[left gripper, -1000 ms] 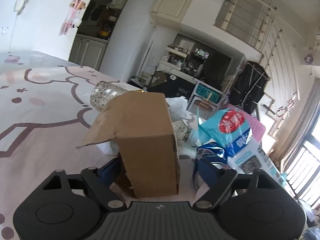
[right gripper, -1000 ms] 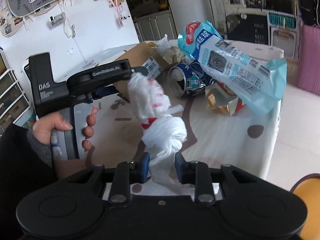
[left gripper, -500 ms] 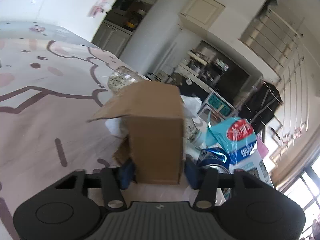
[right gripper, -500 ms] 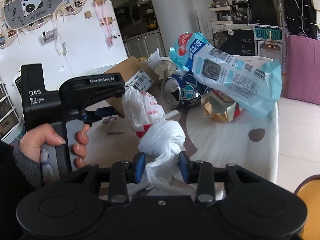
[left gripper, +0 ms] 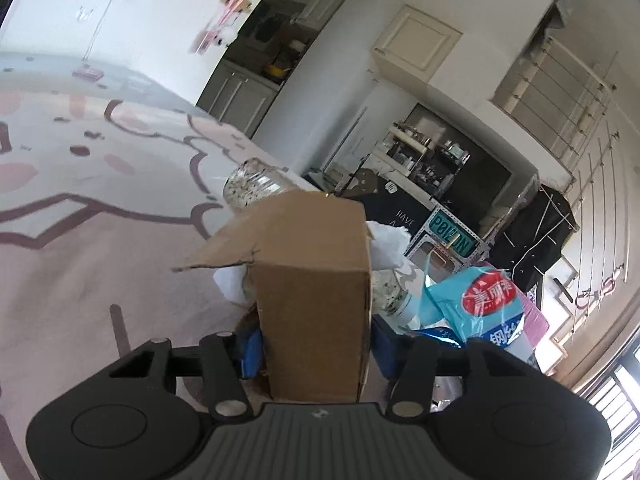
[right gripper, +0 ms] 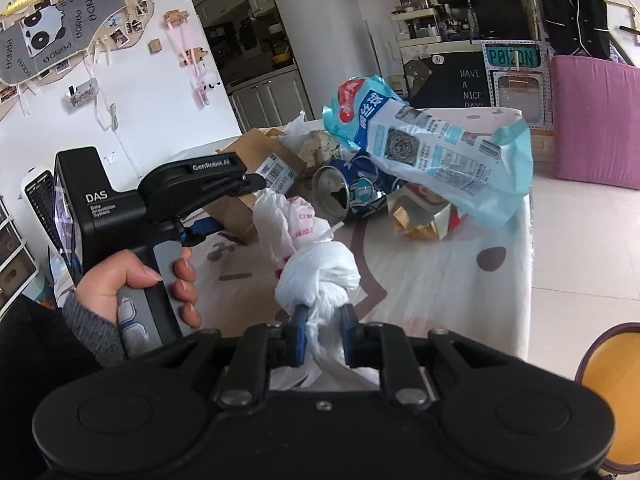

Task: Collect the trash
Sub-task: 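Lift the box and bag and carry both tools over the yellow wastebasket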

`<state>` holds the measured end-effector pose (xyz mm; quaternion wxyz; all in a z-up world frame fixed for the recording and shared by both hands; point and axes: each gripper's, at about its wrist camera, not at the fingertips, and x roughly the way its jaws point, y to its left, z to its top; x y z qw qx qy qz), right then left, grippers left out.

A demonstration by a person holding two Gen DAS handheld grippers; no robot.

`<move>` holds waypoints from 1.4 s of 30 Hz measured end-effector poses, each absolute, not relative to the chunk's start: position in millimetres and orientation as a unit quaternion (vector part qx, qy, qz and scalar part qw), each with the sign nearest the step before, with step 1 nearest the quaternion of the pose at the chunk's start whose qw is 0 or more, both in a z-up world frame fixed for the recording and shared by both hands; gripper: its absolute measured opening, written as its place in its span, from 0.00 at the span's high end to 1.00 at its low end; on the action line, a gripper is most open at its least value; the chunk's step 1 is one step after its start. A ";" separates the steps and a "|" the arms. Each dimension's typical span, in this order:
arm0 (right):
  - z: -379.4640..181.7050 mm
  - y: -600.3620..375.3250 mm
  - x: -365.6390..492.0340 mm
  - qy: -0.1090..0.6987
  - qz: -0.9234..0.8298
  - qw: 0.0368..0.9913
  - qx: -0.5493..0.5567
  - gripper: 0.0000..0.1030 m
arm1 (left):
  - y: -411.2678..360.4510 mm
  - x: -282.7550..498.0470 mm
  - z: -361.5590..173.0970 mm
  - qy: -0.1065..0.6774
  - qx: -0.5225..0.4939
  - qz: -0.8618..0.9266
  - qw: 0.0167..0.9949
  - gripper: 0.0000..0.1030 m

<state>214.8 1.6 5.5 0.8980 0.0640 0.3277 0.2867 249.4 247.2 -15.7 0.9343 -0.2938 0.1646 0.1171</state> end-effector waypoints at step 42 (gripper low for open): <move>83.4 -160.4 131.7 0.241 0.142 0.957 0.077 0.84 | 80.9 107.1 87.8 0.182 -0.053 0.003 0.982 0.51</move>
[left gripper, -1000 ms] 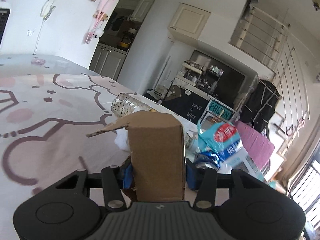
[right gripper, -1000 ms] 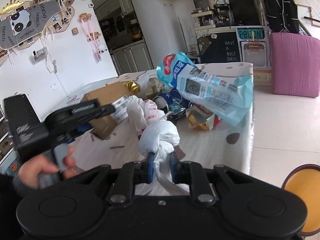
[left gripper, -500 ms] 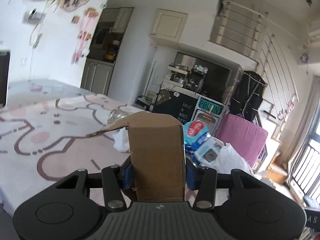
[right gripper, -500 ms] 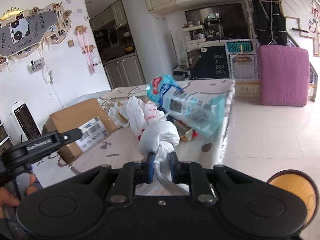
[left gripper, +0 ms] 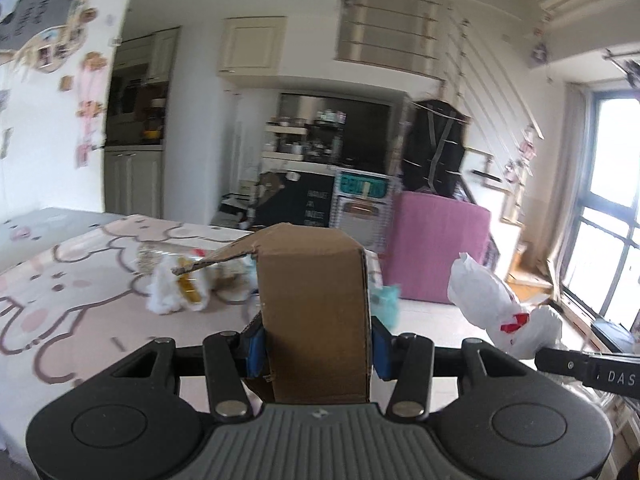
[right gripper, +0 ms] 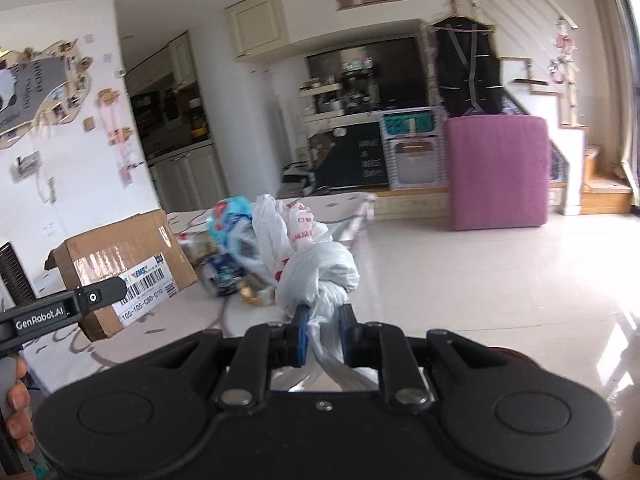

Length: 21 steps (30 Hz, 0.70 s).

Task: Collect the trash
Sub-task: 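Lift the box and bag and carry both tools over the yellow wastebasket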

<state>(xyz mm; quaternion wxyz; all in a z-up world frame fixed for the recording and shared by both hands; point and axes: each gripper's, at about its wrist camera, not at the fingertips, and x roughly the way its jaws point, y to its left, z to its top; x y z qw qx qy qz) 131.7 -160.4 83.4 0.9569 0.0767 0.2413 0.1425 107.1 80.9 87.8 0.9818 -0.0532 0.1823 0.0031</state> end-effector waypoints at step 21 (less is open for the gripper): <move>32.8 -300.8 130.3 0.277 0.005 0.954 0.113 0.84 | -77.3 180.2 27.7 0.272 0.012 -0.148 0.951 0.51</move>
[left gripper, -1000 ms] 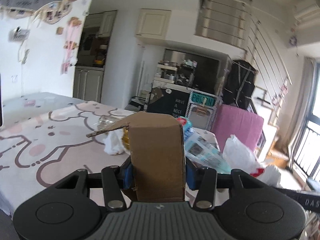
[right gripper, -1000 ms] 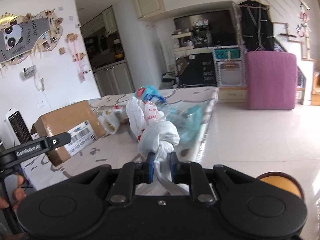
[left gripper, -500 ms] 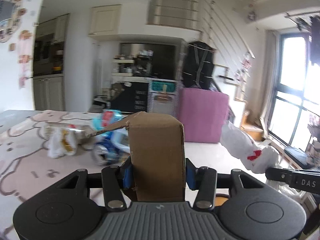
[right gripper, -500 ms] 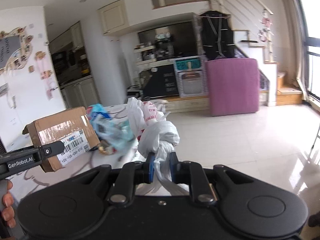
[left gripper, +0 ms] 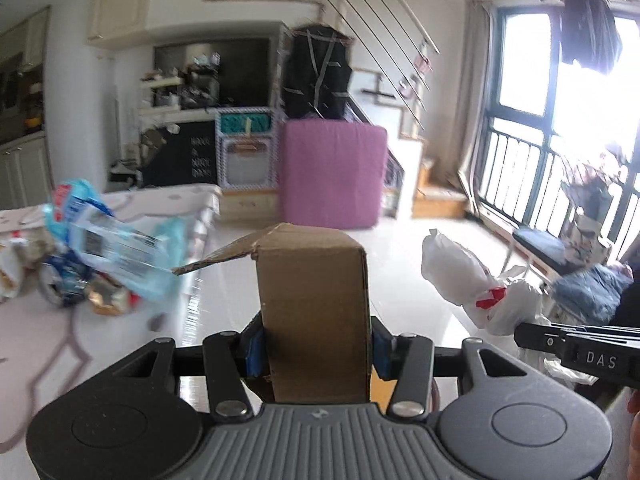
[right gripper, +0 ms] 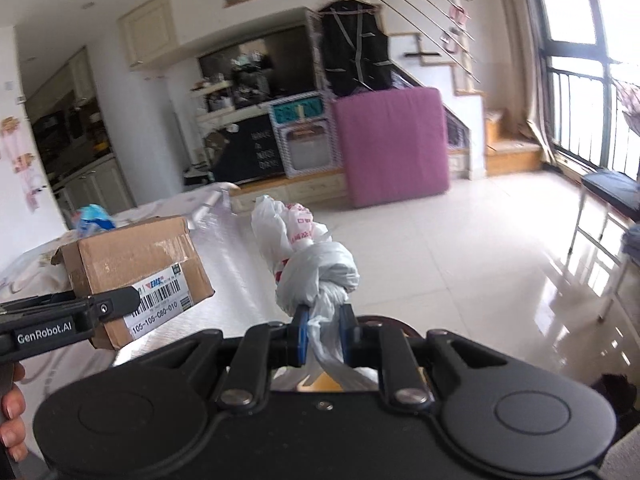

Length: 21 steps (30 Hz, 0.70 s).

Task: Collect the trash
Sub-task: 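Lift the box and bag and carry both tools over the yellow wastebasket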

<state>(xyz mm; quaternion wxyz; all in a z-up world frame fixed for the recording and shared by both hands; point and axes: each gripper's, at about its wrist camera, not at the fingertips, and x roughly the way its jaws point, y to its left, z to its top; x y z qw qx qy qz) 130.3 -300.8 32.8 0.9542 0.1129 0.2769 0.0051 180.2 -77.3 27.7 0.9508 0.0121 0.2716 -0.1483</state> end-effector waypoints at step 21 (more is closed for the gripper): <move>-67.2 -347.9 244.4 0.442 -0.061 0.884 0.139 0.84 | -157.7 341.8 -76.7 0.457 0.013 -0.215 0.863 0.51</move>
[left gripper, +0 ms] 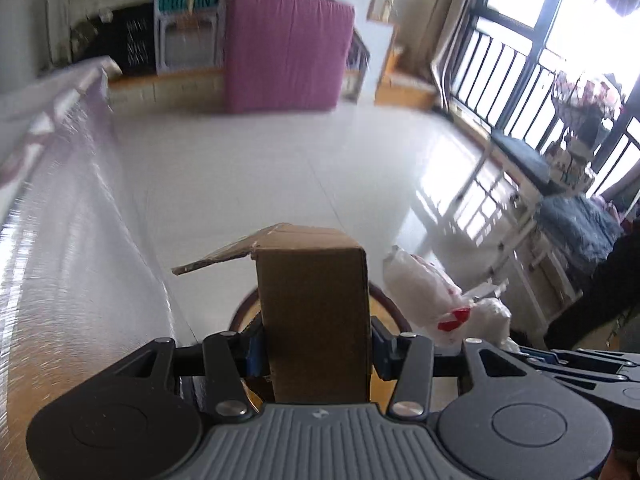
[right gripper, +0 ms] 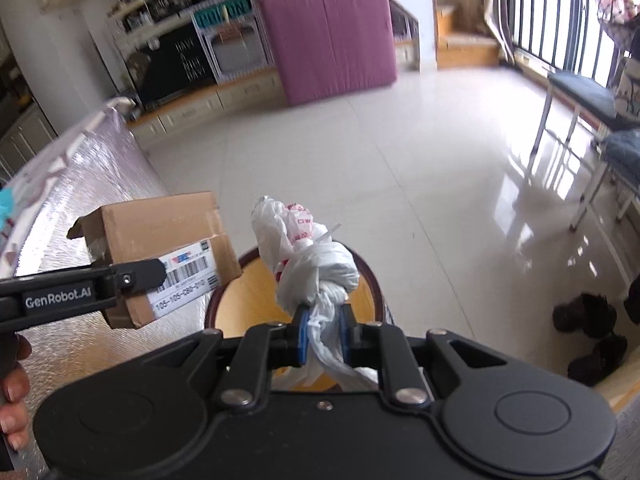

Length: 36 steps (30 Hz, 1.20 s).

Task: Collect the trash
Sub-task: 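Lift the box and bag and carry both tools over the yellow wastebasket, then open the right gripper to drop the bag while the left gripper drops the box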

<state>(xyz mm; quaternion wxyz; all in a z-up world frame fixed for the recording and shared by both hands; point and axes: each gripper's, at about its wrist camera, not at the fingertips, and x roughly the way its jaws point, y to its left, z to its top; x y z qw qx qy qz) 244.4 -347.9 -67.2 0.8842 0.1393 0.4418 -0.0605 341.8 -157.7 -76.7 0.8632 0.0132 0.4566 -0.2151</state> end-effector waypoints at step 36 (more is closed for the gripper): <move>-245.2 -334.6 455.0 0.697 -0.138 0.672 0.210 0.80 | -210.8 439.1 -299.2 0.662 0.076 -0.232 0.708 0.51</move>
